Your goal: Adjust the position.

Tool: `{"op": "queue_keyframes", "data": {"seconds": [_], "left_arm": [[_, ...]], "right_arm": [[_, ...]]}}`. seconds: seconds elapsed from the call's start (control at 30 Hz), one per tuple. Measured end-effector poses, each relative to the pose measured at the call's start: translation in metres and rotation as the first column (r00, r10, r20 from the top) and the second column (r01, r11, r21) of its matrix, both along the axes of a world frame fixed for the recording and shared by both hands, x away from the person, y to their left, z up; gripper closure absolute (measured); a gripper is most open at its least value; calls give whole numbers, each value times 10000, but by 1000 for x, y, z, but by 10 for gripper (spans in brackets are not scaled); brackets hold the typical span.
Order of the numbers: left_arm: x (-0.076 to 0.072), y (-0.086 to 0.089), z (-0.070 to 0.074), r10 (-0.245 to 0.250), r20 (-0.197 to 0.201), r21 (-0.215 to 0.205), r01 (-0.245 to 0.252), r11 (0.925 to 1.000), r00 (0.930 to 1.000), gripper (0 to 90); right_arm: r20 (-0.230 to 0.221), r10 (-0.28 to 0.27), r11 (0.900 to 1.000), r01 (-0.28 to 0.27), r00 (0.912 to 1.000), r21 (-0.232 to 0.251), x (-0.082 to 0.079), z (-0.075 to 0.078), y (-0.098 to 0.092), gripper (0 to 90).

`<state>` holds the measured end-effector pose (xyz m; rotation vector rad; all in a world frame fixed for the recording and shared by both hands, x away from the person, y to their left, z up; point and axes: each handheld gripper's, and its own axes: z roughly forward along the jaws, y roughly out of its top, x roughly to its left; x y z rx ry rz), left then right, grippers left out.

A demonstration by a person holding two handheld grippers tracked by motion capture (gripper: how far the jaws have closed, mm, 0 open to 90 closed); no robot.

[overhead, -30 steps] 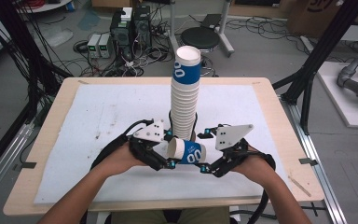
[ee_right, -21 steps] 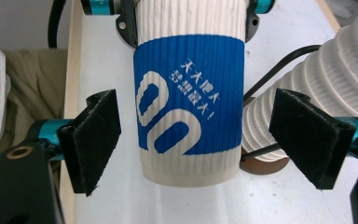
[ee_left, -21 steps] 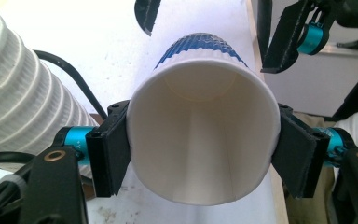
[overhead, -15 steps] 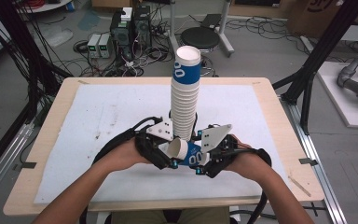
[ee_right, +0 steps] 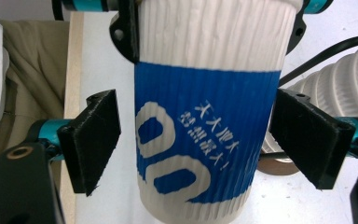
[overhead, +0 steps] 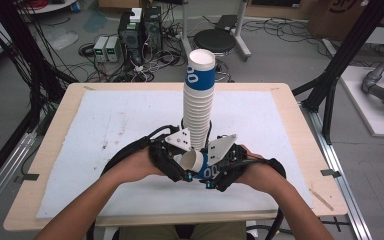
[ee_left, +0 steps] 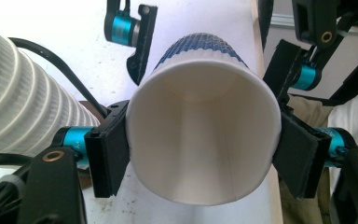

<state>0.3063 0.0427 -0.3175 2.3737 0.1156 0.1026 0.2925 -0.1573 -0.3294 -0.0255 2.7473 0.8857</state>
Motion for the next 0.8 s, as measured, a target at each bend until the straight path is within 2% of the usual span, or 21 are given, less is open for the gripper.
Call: {"op": "queue_keyframes", "data": {"seconds": [0.2, 0.27, 0.47, 0.67, 0.8], "left_arm": [[0, -3, -1, 82, -123, 199, -80, 9998, 9999, 281], [0, -5, -1, 100, -166, 271, -95, 9996, 9998, 281], [0, -9, -2, 103, -198, 507, -93, 9987, 9998, 281], [-1, -10, -2, 151, -167, 566, -141, 9983, 9997, 281], [-1, -11, -6, 251, -202, 372, -244, 9990, 9995, 252]], "right_arm": [[-65, -8, 9998, 6, 10000, -206, 0, -3, 4, 179], [-141, 38, 9996, -42, 9999, -268, 0, -4, 5, 230], [-65, 16, 9990, -19, 10000, -436, 0, -6, 6, 269], [-186, -84, 9990, 76, 9998, -431, 1, -7, 5, 284], [-280, -178, 9993, 168, 9995, -334, 1, -10, 4, 282]]}}
